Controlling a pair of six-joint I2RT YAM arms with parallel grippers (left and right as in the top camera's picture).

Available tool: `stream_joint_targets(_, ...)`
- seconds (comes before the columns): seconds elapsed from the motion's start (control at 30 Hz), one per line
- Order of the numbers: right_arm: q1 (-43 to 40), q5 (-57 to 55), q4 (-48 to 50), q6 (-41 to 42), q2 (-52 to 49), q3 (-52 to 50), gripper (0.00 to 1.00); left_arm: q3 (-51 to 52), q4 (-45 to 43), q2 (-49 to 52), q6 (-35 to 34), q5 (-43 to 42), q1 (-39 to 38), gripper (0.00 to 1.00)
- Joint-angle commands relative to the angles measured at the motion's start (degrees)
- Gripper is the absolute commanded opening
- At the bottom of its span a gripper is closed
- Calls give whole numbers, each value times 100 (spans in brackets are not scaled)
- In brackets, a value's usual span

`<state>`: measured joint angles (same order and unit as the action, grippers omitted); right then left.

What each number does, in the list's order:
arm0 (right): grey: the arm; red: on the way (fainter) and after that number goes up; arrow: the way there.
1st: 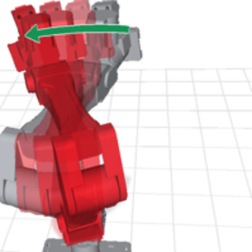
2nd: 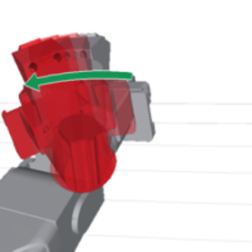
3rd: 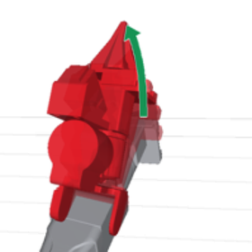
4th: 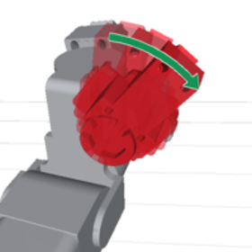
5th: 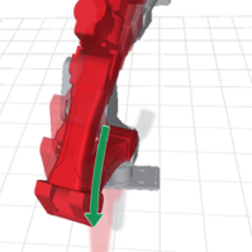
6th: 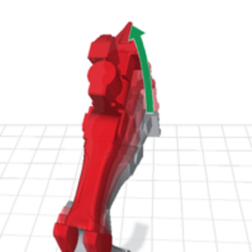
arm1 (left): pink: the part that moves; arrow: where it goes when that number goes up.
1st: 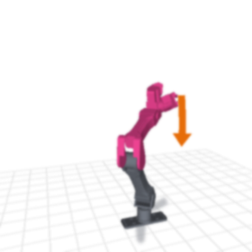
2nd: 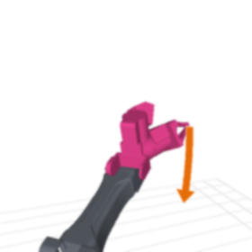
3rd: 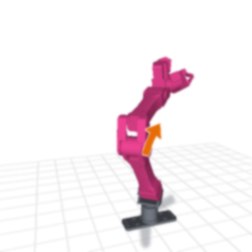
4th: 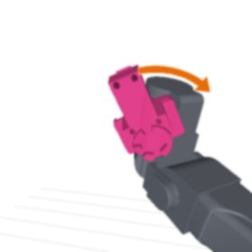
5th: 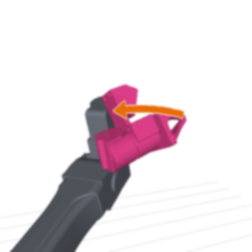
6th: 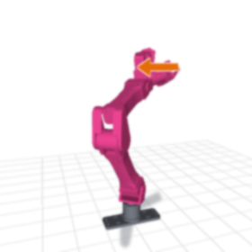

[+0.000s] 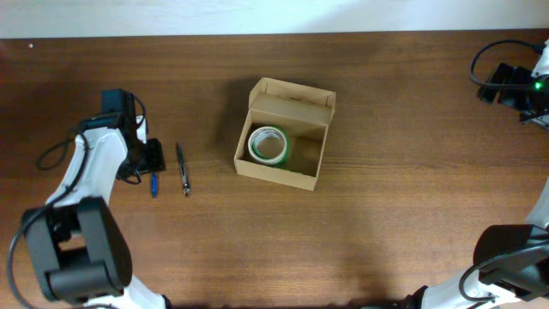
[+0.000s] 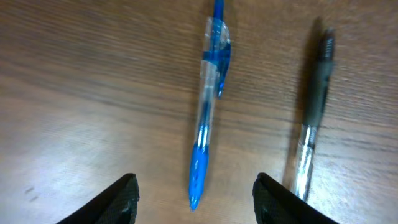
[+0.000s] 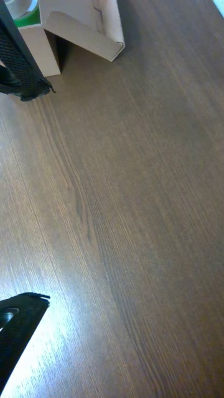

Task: Pack container
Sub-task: 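Move the left gripper back to the blue pen and grasp it, then carry the blue pen into the box and release it upright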

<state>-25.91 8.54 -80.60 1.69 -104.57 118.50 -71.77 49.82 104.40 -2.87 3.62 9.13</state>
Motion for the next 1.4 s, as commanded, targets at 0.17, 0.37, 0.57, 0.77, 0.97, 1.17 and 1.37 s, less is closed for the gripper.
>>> stream_joint_targets(0.17, 2, 52, 4, 52, -46, -20, 99, 59, -146, 535, -72, -129, 11, 59)
stream_joint_targets(0.37, 2, 52, 4, 52, -46, -20, 99, 59, -247, 833, -7, -131, 4, 59)
stream_joint_targets(0.57, 2, 52, 4, 52, -46, -20, 99, 59, -273, 1152, 11, -131, 4, 49)
stream_joint_targets(0.77, 2, 50, 4, 52, -46, -20, 99, 59, -295, 1217, 9, -131, 4, 14)
stream_joint_targets(0.97, 2, 52, 4, 52, -46, -20, 99, 2, -264, 1215, 20, -157, 4, 2)
stream_joint_targets(1.17, 2, 52, 4, 52, -46, -20, 99, -984, 269, 1047, 778, -935, 4, 2)
stream_joint_targets(1.37, 2, 50, 4, 52, -46, -20, 99, -3016, 1086, 632, 1825, -1204, -81, 2)
